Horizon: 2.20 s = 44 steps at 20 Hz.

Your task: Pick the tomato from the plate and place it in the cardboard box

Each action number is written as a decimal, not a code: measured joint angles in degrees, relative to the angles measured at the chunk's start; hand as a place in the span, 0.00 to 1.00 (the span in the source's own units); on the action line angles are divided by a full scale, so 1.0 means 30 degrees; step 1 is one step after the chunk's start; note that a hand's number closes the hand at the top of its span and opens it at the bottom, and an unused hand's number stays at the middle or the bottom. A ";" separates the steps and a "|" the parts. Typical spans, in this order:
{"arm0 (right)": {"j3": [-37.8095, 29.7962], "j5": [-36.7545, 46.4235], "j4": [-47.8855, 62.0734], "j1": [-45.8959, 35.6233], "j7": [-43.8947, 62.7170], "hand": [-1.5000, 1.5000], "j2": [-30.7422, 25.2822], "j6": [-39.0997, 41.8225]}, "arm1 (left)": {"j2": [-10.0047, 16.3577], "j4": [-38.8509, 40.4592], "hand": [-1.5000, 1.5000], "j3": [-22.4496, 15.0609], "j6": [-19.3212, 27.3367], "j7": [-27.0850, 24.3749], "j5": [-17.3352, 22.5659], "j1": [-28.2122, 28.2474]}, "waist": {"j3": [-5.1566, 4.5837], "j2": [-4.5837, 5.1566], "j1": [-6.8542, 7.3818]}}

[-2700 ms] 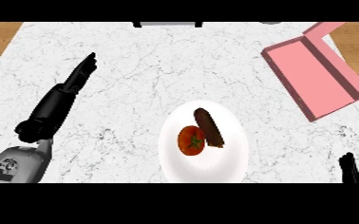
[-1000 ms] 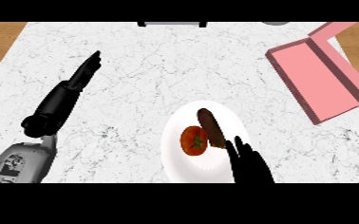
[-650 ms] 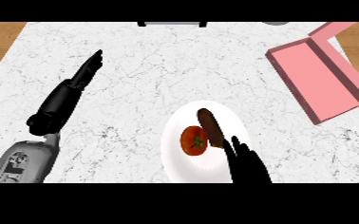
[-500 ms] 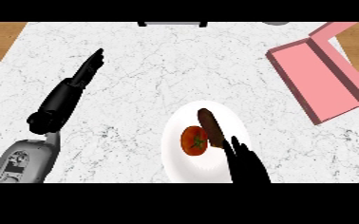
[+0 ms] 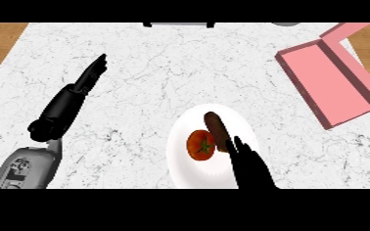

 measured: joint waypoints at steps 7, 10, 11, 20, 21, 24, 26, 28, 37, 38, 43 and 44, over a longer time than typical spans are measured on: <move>-0.1237 0.0587 0.4017 -0.1453 -0.0035 0.00 0.1458 -0.0605 | -0.0091 0.0343 0.50 0.0224 -0.0116 -0.0101 -0.0124 -0.0397 | 0.0004 -0.0008 -0.0078; -0.2041 0.1072 0.6712 -0.2061 -0.0502 0.00 0.2287 -0.1246 | 0.0032 0.0006 0.50 0.0538 -0.0420 0.0094 0.0043 -0.0211 | 0.0012 -0.0044 -0.0142; -0.2225 0.1074 0.7452 -0.2407 -0.0529 0.00 0.2574 -0.1469 | 0.0029 -0.0024 0.50 0.0663 -0.0472 0.0185 0.0026 -0.0206 | 0.0015 -0.0053 -0.0167; -0.2506 0.0741 1.2665 -0.5054 -0.2301 1.00 0.3501 -0.4203 | -0.0462 -0.0331 0.50 0.1208 -0.0936 0.0361 -0.0545 -0.0048 | -0.0013 -0.0164 -0.0241; -0.2503 0.1087 1.3012 -0.5110 -0.2694 1.00 0.3515 -0.4658 | -0.0491 -0.0077 0.50 0.1318 -0.0946 0.0182 -0.0643 -0.0143 | -0.0023 -0.0195 -0.0271; -0.2357 0.2016 1.3470 -0.5365 -0.3209 1.00 0.3418 -0.5665 | -0.0750 -0.0201 0.50 0.1348 -0.0983 0.0251 -0.0877 0.0013 | -0.0042 -0.0241 -0.0312; -0.2039 0.2571 1.3445 -0.5688 -0.2831 1.00 0.3394 -0.5889 | -0.0855 -0.0267 0.50 0.1424 -0.1076 0.0409 -0.0983 -0.0030 | -0.0032 -0.0214 -0.0309; -0.3062 0.2029 1.4684 -0.6853 -0.3866 1.00 0.3405 -0.5693 | -0.0863 -0.0019 0.50 0.1502 -0.1202 0.0077 -0.1063 -0.0026 | -0.0027 -0.0195 -0.0247; -0.8549 -0.2037 2.2054 -1.5293 -0.9108 1.00 0.1486 -0.1351 | -0.1299 0.0066 0.50 0.1014 -0.1380 -0.0108 -0.1227 -0.0659 | 0.0019 0.0245 0.0728; -0.8857 -0.1998 2.3076 -1.6066 -0.9788 1.00 0.1376 -0.1550 | -0.1306 -0.0044 0.50 0.1024 -0.1432 -0.0027 -0.1171 -0.0603 | 0.0022 0.0240 0.0746; -0.9546 -0.0955 2.6438 -1.9525 -1.1731 1.00 0.1034 -0.2678 | -0.1371 -0.0231 0.50 0.1065 -0.1384 0.0227 -0.1302 -0.0542 | 0.0020 0.0151 0.0573; -0.9598 -0.0742 2.6640 -2.0124 -1.1892 1.00 0.0865 -0.2645 | -0.1233 -0.0177 0.50 0.1271 -0.1489 0.0320 -0.1184 -0.0649 | 0.0021 0.0123 0.0474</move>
